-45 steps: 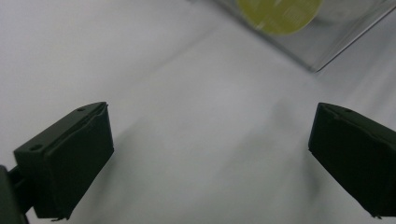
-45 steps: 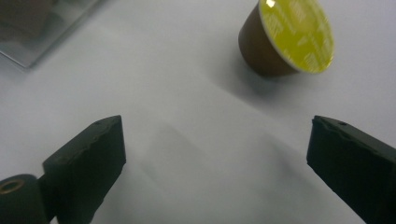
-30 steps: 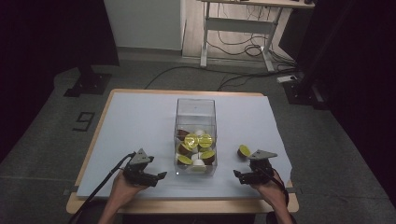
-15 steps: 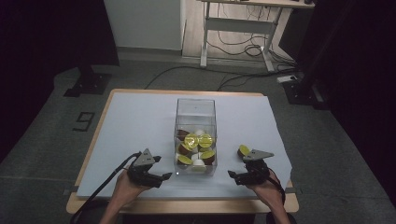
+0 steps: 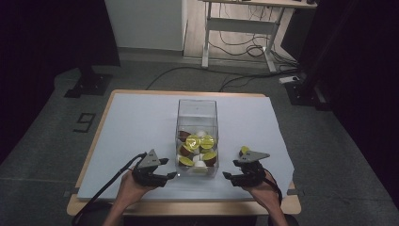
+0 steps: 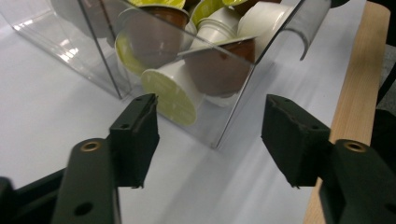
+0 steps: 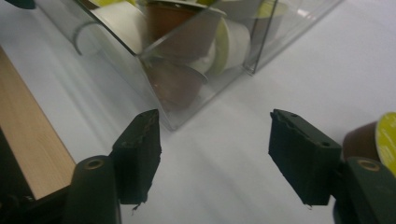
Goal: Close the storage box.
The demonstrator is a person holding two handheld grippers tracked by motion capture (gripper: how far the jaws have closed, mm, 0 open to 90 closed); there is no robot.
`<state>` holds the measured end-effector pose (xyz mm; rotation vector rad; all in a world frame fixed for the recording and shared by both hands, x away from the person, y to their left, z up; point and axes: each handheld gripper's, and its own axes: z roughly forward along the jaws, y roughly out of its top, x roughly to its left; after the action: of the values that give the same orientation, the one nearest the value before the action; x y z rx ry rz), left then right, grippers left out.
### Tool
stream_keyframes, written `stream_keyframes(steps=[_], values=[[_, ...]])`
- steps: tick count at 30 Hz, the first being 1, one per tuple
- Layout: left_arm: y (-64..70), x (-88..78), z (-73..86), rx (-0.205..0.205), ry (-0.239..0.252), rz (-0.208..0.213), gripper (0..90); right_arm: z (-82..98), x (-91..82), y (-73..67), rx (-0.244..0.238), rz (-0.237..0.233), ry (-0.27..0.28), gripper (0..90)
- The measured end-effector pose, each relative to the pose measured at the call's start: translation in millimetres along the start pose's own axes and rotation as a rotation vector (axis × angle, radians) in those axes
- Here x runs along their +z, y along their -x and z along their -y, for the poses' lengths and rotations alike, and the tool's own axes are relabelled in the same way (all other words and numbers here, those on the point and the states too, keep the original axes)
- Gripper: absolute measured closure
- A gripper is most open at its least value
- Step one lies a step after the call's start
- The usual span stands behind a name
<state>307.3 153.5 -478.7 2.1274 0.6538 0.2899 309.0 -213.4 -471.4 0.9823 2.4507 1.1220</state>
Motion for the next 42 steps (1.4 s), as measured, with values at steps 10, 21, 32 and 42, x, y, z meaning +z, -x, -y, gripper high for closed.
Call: stream_keyframes(steps=[10,21,32,42], values=[[4.8,4.3,-6.6,0.035,0.007,0.012,49.4,-11.1,1.4,-11.4,-0.020,-0.058,0.004,55.1],[5.6,8.4,-7.1,0.040,0.006,0.015,60.1,-19.4,5.5,-18.2,-0.043,-0.071,-0.005,69.8],[2.6,7.4,-8.6,0.033,0.028,0.014,63.1,-24.0,8.8,-20.2,-0.044,-0.050,-0.012,69.1],[-2.3,10.7,-9.6,0.009,0.041,0.017,63.5,-23.2,8.3,-19.7,-0.025,-0.034,-0.035,48.4]])
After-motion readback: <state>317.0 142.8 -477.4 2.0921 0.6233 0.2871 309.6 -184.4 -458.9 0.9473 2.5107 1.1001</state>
